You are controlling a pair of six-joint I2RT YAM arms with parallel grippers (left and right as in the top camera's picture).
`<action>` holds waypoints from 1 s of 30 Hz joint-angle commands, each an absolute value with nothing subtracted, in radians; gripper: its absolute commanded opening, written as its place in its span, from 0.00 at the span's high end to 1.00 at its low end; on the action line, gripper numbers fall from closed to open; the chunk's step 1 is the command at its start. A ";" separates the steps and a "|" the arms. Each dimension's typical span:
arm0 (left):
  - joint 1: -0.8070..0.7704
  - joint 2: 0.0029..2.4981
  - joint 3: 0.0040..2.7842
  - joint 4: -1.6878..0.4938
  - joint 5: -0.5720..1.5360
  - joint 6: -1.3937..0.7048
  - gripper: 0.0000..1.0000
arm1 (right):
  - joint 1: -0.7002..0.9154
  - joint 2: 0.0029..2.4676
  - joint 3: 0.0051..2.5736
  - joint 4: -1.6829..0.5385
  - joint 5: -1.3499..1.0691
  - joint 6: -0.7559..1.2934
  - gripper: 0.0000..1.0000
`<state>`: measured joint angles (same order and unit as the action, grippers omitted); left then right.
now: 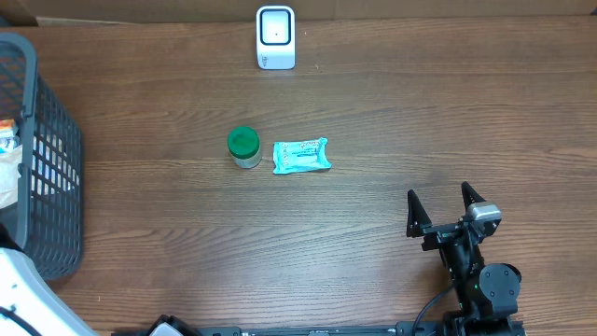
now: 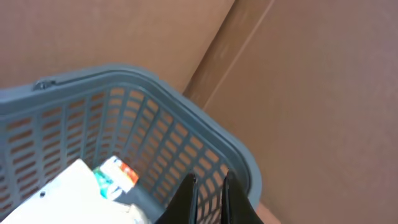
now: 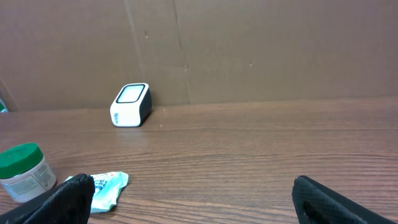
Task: Scan the item barcode
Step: 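Reach the left gripper into the basket and grasp the clear plastic bag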
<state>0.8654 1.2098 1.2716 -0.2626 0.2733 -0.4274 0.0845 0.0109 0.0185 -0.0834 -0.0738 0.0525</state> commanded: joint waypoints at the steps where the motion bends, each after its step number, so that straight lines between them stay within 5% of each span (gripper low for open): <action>1: 0.864 1.223 1.279 -0.383 0.174 -0.427 0.96 | 0.077 0.003 0.008 -0.080 -0.072 0.057 0.00; 4: 0.865 1.275 1.279 -0.471 0.106 -0.413 0.85 | 0.077 0.003 0.008 -0.080 -0.072 0.057 0.00; 8: 0.865 1.371 1.279 -0.494 0.123 -0.301 0.35 | 0.077 0.003 0.008 -0.080 -0.072 0.057 0.00; 9: 0.865 1.389 1.279 -0.488 0.144 -0.268 0.31 | 0.077 0.003 0.008 -0.080 -0.072 0.057 0.00; 12: 0.865 1.476 1.303 -0.416 0.269 -0.176 0.40 | 0.077 0.003 0.008 -0.080 -0.072 0.057 0.00; 16: 0.864 1.619 1.537 -0.595 0.318 -0.178 0.42 | 0.077 0.003 0.008 -0.080 -0.071 0.057 0.00; 24: 0.862 1.943 2.098 -1.105 0.196 -0.106 0.23 | 0.077 0.003 0.008 -0.080 -0.071 0.057 0.00; 30: 0.862 2.098 2.122 -1.189 0.116 -0.093 0.01 | 0.077 0.003 0.008 -0.080 -0.072 0.057 0.00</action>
